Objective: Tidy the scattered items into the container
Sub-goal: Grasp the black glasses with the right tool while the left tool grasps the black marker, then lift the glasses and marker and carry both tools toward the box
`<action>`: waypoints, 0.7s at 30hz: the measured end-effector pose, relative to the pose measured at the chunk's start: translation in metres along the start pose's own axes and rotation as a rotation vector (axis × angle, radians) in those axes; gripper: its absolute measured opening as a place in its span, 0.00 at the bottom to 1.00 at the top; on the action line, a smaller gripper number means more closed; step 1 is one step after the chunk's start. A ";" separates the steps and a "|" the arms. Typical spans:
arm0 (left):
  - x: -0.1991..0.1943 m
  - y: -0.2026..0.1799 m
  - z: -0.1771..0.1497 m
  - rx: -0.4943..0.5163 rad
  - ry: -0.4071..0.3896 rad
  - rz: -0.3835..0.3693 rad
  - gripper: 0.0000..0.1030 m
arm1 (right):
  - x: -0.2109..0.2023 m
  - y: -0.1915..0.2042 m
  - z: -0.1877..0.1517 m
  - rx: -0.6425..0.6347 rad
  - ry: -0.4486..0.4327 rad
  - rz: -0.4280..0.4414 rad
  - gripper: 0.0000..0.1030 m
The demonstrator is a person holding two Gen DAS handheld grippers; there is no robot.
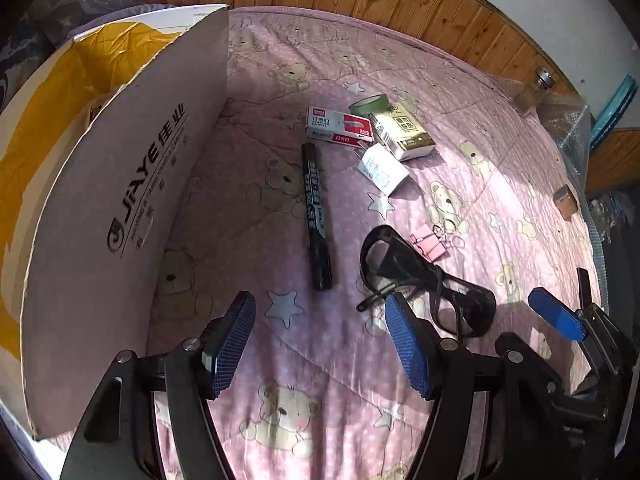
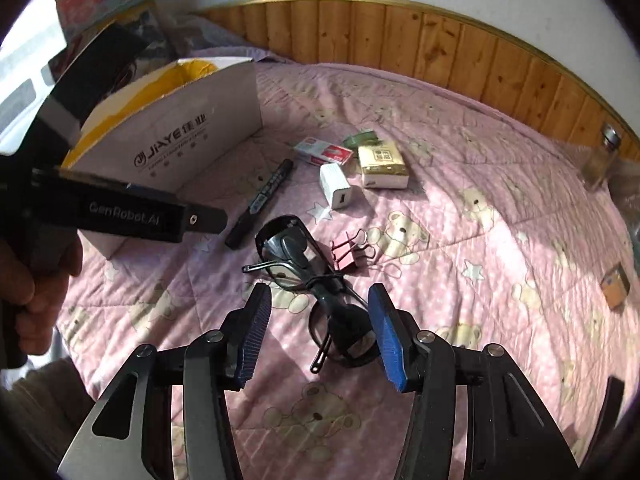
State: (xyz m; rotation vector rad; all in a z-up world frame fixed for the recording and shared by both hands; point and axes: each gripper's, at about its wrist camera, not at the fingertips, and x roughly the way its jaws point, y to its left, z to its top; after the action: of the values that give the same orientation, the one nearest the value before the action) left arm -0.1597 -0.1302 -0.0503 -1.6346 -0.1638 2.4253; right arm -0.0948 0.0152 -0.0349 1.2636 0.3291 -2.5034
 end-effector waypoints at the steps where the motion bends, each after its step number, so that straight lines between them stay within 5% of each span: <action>1: 0.008 0.000 0.008 0.003 0.001 0.005 0.66 | 0.012 0.000 0.003 -0.030 0.030 0.005 0.52; 6: 0.054 0.003 0.036 -0.003 0.047 -0.003 0.66 | 0.068 -0.014 0.000 -0.006 0.159 0.034 0.51; 12: 0.079 -0.001 0.054 0.088 -0.005 0.028 0.69 | 0.067 -0.046 -0.016 0.206 0.119 0.111 0.37; 16: 0.077 -0.001 0.053 0.150 -0.053 0.075 0.37 | 0.051 -0.066 -0.028 0.364 0.105 0.153 0.32; 17: 0.074 0.003 0.053 0.146 -0.053 0.066 0.24 | 0.046 -0.071 -0.032 0.409 0.098 0.175 0.19; 21: 0.065 0.013 0.051 0.114 -0.032 0.008 0.14 | 0.035 -0.085 -0.048 0.524 0.099 0.187 0.19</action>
State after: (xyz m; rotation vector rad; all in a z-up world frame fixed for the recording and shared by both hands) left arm -0.2315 -0.1264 -0.0921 -1.5516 -0.0235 2.4193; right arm -0.1116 0.1041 -0.0858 1.5215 -0.4366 -2.4477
